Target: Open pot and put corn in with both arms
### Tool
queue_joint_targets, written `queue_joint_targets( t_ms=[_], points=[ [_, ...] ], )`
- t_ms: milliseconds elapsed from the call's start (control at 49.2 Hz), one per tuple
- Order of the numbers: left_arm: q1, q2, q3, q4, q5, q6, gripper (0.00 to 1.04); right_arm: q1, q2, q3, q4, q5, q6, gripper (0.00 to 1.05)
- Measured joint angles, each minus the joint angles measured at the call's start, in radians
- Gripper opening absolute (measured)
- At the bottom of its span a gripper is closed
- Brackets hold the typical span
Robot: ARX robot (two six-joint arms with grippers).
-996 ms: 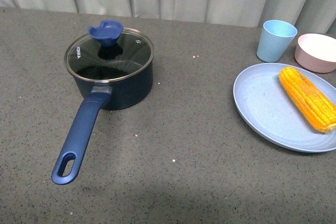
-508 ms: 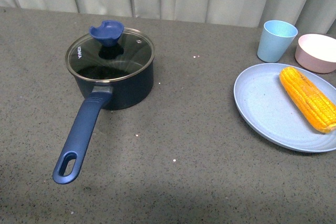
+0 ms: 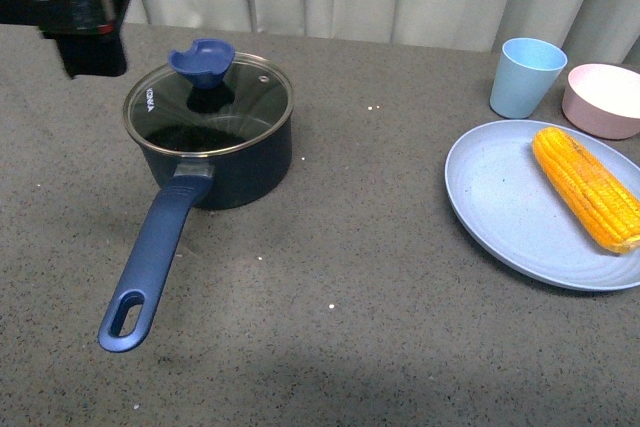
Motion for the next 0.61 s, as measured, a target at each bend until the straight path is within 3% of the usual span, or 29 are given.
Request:
queue_joint_targets(
  t_ms=[610],
  points=[
    [-0.035, 0.453, 0.402, -0.015, -0.057, 0.066, 0.98, 0.0, 0.0, 0.0, 0.0, 0.0, 0.0, 0.96]
  ],
)
